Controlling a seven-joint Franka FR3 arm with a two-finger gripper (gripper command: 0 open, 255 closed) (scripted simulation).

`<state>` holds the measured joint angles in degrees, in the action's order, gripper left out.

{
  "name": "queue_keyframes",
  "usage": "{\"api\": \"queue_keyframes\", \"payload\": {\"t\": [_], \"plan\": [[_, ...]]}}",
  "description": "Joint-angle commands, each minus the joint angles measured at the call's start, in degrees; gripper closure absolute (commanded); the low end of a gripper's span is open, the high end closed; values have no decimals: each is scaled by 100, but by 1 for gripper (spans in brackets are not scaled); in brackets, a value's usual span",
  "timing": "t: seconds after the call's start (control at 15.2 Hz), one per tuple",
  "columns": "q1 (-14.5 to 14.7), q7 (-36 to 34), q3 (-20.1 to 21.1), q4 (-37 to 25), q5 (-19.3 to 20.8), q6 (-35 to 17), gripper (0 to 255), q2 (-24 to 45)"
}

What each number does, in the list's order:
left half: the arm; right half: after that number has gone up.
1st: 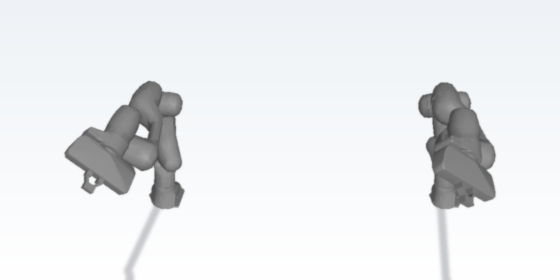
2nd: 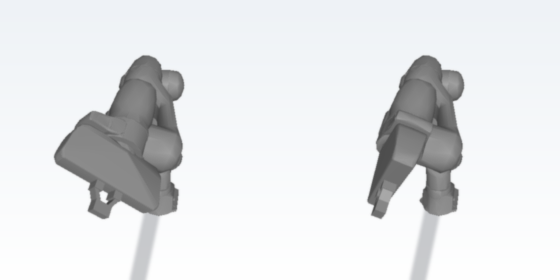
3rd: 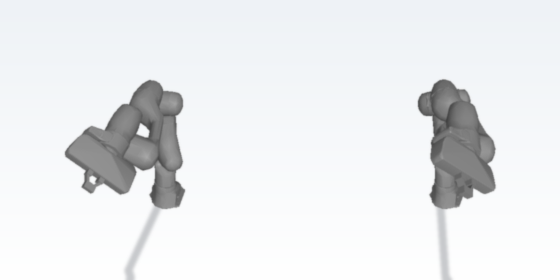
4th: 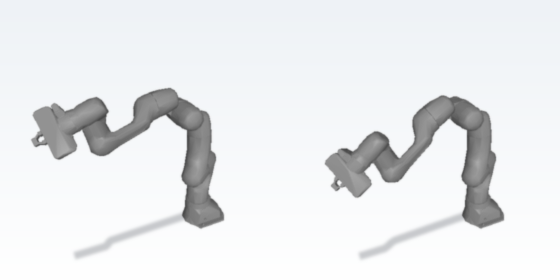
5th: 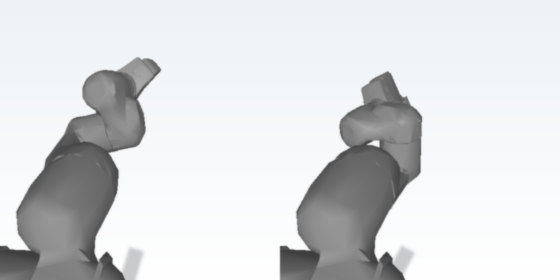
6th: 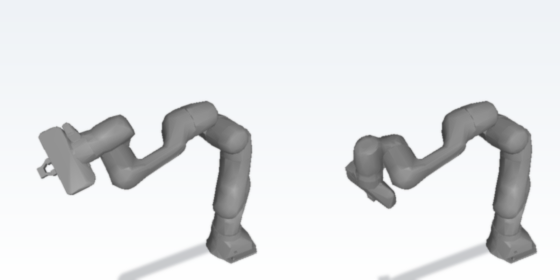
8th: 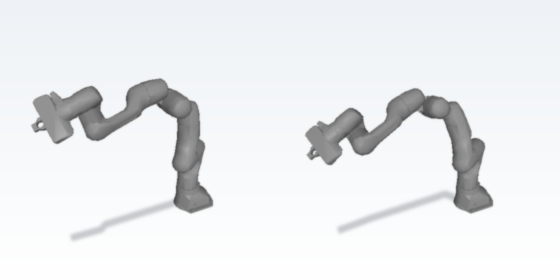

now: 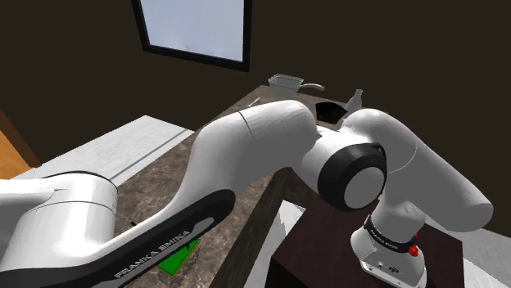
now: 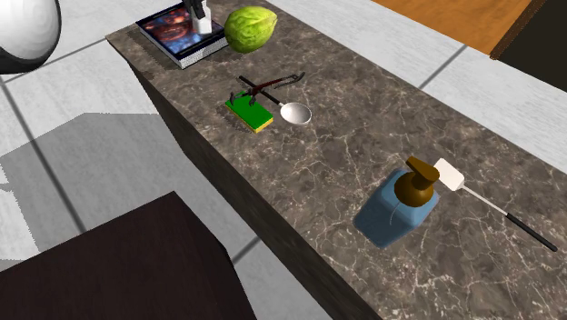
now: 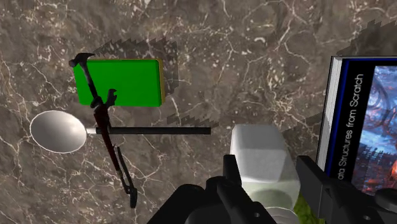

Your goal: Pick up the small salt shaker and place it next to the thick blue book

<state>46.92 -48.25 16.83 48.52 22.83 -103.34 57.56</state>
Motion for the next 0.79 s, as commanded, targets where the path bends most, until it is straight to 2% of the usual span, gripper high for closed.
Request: {"api": "queue_keyframes", "payload": {"t": [0.0,0.73], "plan": [[18,-34,-9,8,12,-70,255,66],[-7,-155,-64,287,90,-649,255,384]]}}
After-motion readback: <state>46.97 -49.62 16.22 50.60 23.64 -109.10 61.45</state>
